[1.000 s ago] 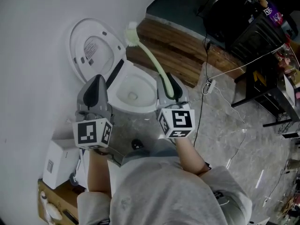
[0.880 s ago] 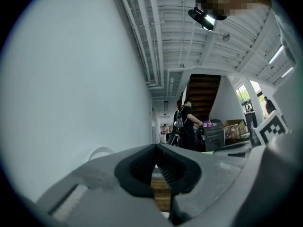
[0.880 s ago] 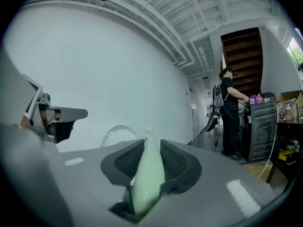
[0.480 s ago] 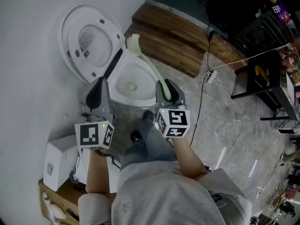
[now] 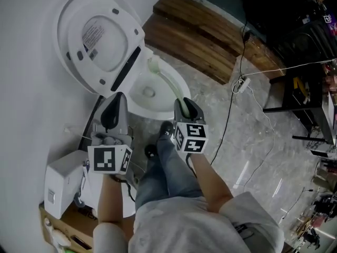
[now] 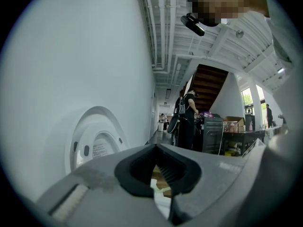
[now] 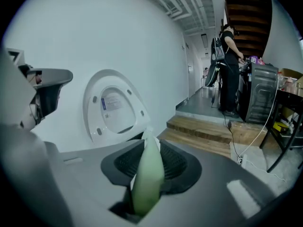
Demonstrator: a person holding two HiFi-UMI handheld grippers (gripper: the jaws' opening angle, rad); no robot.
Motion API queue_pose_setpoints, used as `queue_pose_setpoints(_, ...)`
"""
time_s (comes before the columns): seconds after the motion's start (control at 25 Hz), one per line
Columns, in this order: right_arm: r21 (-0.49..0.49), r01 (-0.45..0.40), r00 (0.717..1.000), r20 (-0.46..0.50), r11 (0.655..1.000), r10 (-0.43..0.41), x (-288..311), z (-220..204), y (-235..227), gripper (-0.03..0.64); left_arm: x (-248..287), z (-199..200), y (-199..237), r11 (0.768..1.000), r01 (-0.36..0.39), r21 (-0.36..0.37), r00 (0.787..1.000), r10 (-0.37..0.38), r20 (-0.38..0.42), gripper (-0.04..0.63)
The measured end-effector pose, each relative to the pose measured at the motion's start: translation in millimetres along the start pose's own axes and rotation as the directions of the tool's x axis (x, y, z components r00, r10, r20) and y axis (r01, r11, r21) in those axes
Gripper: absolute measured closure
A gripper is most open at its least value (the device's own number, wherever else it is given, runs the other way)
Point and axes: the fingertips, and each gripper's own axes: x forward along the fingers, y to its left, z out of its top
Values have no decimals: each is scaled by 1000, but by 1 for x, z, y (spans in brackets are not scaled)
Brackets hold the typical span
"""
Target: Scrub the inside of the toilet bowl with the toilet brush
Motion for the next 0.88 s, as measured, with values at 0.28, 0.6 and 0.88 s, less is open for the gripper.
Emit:
queue_pose_setpoints(0.28, 66, -6, 991, -131, 998, 14, 56, -64, -13, 514, 17, -45, 5, 1000, -10, -13, 1000, 9, -13, 591)
queue_pose_setpoints(0.6, 127, 12, 971, -238, 992, 19, 111, -128, -19, 514, 31, -95, 12, 1000, -19, -22, 999, 18, -41, 591)
queue_pose_setpoints(0.88, 136, 36, 952, -305, 990, 7, 157, -167, -23, 514, 39, -127, 22, 999, -30, -13, 998, 29, -60, 591)
